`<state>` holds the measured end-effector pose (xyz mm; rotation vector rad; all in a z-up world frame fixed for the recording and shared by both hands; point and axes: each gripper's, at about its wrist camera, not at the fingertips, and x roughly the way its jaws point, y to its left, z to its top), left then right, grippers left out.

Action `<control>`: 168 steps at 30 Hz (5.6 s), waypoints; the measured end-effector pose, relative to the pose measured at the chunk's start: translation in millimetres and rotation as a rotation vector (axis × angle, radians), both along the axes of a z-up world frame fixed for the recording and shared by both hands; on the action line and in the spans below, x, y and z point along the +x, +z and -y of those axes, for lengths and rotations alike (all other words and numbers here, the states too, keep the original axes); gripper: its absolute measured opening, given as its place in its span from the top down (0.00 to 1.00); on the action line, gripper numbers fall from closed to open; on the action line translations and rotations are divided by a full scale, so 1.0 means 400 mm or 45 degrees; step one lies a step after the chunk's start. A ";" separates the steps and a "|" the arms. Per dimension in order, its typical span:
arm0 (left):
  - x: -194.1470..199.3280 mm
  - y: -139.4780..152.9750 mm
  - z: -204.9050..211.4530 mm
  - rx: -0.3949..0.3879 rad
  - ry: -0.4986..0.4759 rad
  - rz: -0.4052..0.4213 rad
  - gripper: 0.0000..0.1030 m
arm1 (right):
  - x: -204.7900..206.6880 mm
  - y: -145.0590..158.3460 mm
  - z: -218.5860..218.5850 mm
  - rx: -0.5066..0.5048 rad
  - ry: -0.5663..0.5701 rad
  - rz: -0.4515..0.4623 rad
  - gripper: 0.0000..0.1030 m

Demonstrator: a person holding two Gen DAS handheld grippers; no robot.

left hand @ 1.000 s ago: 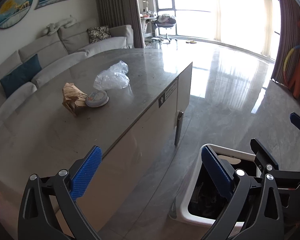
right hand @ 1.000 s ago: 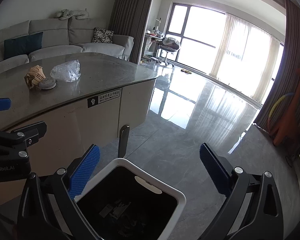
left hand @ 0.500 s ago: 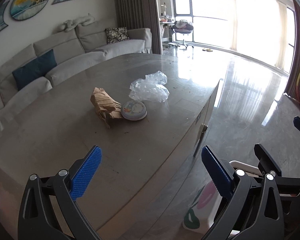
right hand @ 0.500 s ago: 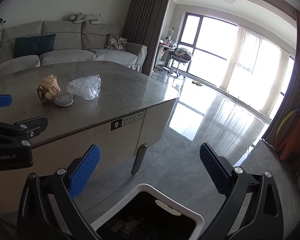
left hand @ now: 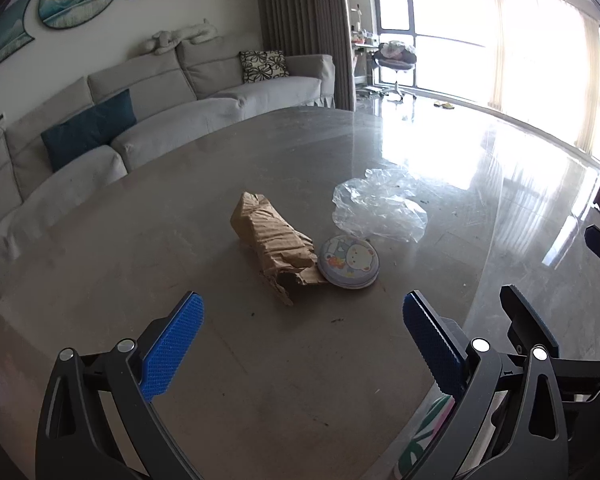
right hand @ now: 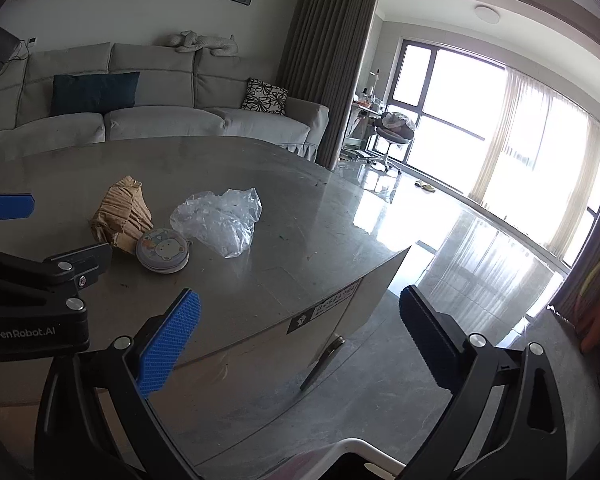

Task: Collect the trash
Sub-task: 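Move both grippers back over the table toward the brown paper bundle and plastic bag, then grasp the brown paper bundle with the left gripper while the right gripper grasps the clear plastic bag, then carry the paper bundle and plastic bag with both grippers over the white bin, then open the left gripper to drop the paper bundle while the right gripper drops the plastic bag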

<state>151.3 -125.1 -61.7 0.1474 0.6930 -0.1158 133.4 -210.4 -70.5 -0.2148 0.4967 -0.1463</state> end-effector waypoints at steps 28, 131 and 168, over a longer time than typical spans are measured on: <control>0.287 -0.092 -0.096 0.037 0.134 -0.112 0.04 | 0.209 -0.059 -0.073 -0.048 0.065 -0.061 0.04; -0.357 0.039 0.274 0.053 -0.703 0.116 0.63 | -0.521 0.146 0.260 -0.033 0.077 -0.044 0.80; -0.415 -0.088 0.433 0.038 -0.900 0.014 0.07 | -0.577 0.075 0.319 -0.013 -0.047 -0.096 0.80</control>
